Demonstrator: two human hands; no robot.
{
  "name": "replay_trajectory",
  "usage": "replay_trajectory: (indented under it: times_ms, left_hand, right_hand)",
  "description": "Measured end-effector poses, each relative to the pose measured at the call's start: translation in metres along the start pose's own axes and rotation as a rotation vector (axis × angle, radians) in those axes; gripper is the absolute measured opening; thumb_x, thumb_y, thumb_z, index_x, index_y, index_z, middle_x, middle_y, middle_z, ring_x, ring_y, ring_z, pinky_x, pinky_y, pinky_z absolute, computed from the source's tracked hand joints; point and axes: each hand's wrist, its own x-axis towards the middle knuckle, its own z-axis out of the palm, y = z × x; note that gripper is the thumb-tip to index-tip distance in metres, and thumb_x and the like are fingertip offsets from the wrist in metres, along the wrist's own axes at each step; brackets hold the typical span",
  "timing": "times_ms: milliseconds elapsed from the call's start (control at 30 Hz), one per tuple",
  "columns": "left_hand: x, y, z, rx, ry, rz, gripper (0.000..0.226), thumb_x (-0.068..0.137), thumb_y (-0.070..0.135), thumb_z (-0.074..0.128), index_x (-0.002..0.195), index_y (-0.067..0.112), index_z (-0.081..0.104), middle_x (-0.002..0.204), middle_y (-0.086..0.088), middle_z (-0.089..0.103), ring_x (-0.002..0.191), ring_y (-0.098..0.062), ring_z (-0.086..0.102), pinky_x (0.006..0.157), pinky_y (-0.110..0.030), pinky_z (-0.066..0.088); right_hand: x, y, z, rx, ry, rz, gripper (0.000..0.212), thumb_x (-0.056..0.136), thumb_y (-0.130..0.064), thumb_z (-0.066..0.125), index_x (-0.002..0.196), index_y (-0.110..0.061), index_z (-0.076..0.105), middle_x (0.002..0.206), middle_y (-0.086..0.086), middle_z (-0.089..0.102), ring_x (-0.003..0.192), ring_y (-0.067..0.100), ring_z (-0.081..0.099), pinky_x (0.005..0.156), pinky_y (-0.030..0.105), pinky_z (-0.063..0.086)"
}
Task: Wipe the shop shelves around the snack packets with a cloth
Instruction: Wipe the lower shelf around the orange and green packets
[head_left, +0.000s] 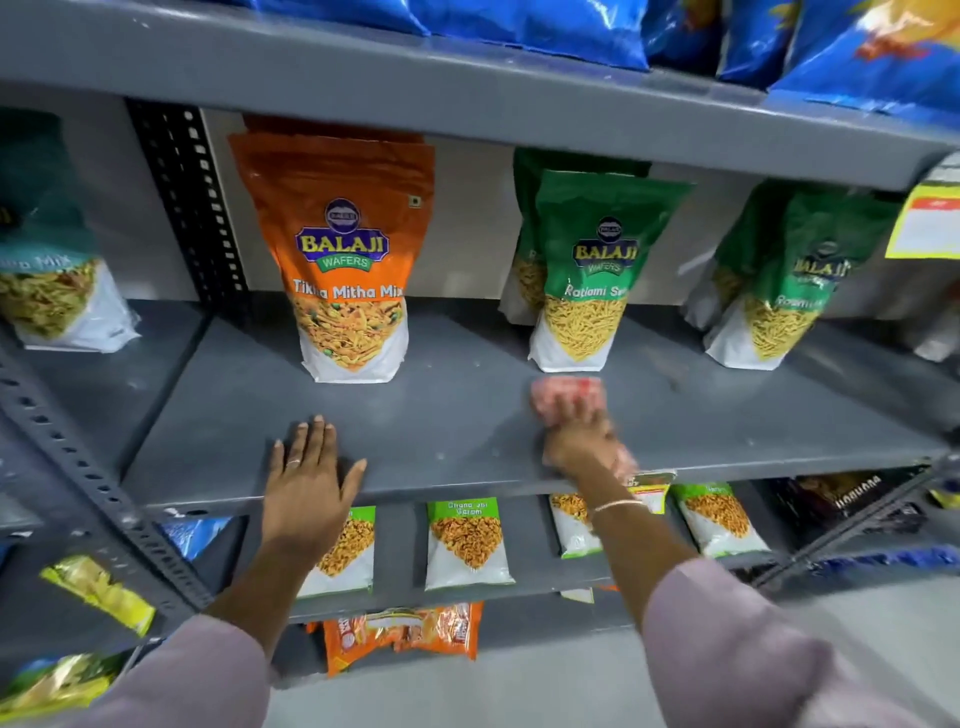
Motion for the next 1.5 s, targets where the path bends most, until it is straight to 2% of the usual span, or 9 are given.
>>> replay_trajectory:
  times_ms: [167, 433, 633, 700, 767, 867, 1067, 1200, 1500]
  left_hand:
    - [0.011, 0.045, -0.001, 0.002, 0.028, 0.035, 0.08, 0.089, 0.055, 0.009, 0.139, -0.003, 0.032, 0.148, -0.018, 0.03, 0.138, -0.03, 0.025, 0.114, -0.045, 0.007]
    - [0.021, 0.199, 0.008, -0.058, -0.031, 0.107, 0.092, 0.089, 0.058, -0.01, 0.132, -0.005, 0.042, 0.142, -0.02, 0.041, 0.131, -0.032, 0.038, 0.107, -0.051, 0.027]
    - [0.028, 0.304, 0.022, -0.095, -0.063, 0.015, 0.091, 0.086, 0.059, -0.008, 0.136, -0.003, 0.036, 0.146, -0.019, 0.034, 0.136, -0.03, 0.031, 0.111, -0.047, 0.022]
    - [0.024, 0.322, 0.027, -0.093, -0.039, -0.017, 0.102, 0.08, 0.064, -0.02, 0.139, -0.002, 0.031, 0.149, -0.018, 0.028, 0.139, -0.029, 0.025, 0.113, -0.046, 0.016]
    - [0.022, 0.332, 0.034, -0.042, -0.014, -0.028, 0.113, 0.071, 0.064, -0.033, 0.141, -0.001, 0.027, 0.151, -0.016, 0.024, 0.14, -0.027, 0.02, 0.114, -0.044, 0.013]
    - [0.018, 0.341, 0.042, -0.022, -0.066, -0.065, 0.119, 0.061, 0.066, -0.041, 0.145, 0.002, 0.016, 0.155, -0.012, 0.014, 0.143, -0.023, 0.009, 0.116, -0.04, 0.005]
    - [0.022, 0.341, 0.048, -0.037, -0.123, -0.066, 0.087, 0.084, 0.061, 0.0, 0.143, 0.003, 0.023, 0.153, -0.011, 0.023, 0.142, -0.022, 0.016, 0.117, -0.039, 0.007]
    - [0.021, 0.337, 0.055, -0.073, -0.024, -0.045, 0.083, 0.094, 0.054, 0.002, 0.123, -0.003, 0.054, 0.13, -0.018, 0.055, 0.122, -0.031, 0.051, 0.104, -0.048, 0.035]
    - [0.022, 0.338, 0.059, -0.083, -0.031, -0.056, 0.077, 0.083, 0.051, 0.012, 0.132, 0.001, 0.046, 0.142, -0.015, 0.043, 0.131, -0.028, 0.04, 0.111, -0.041, 0.025]
  right_hand:
    - [-0.019, -0.062, 0.005, 0.019, -0.088, -0.476, 0.069, 0.097, -0.025, 0.038, 0.153, -0.033, -0.002, 0.163, -0.003, -0.011, 0.15, 0.027, -0.007, 0.121, 0.049, 0.011]
    - [0.042, 0.116, -0.023, 0.106, 0.027, -0.003, 0.073, 0.094, -0.028, 0.039, 0.153, -0.024, -0.003, 0.163, 0.008, -0.009, 0.15, 0.032, -0.004, 0.119, 0.05, 0.011]
    - [0.029, 0.124, -0.026, 0.113, 0.086, -0.565, 0.056, 0.092, -0.009, 0.047, 0.144, -0.026, 0.038, 0.15, 0.007, 0.038, 0.131, 0.03, 0.043, 0.105, 0.037, 0.038]
    - [0.052, 0.15, -0.032, 0.194, 0.098, -0.453, 0.052, 0.087, -0.012, 0.053, 0.138, -0.022, 0.048, 0.138, 0.011, 0.051, 0.121, 0.028, 0.053, 0.09, 0.02, 0.044]
    - [0.075, 0.185, -0.042, 0.283, 0.164, -0.255, 0.061, 0.082, -0.019, 0.061, 0.14, -0.021, 0.043, 0.141, 0.009, 0.046, 0.119, 0.027, 0.05, 0.089, 0.017, 0.041]
    - [0.095, 0.231, -0.044, 0.294, 0.168, -0.061, 0.081, 0.08, -0.026, 0.068, 0.149, -0.017, 0.025, 0.157, 0.013, 0.021, 0.137, 0.035, 0.03, 0.109, 0.042, 0.033]
    - [0.118, 0.229, -0.036, 0.257, 0.138, -0.064, 0.077, 0.092, -0.025, 0.05, 0.153, -0.013, 0.005, 0.161, 0.019, 0.0, 0.148, 0.038, 0.002, 0.12, 0.045, 0.011]
    - [0.147, 0.21, -0.039, 0.264, 0.124, -0.115, 0.07, 0.097, -0.028, 0.039, 0.153, -0.01, 0.002, 0.161, 0.02, -0.003, 0.149, 0.037, -0.002, 0.122, 0.044, 0.006]
    - [0.225, 0.168, -0.049, 0.167, 0.086, -0.187, 0.089, 0.082, -0.036, 0.051, 0.153, -0.021, -0.001, 0.162, 0.014, -0.006, 0.148, 0.037, -0.01, 0.12, 0.043, -0.005]
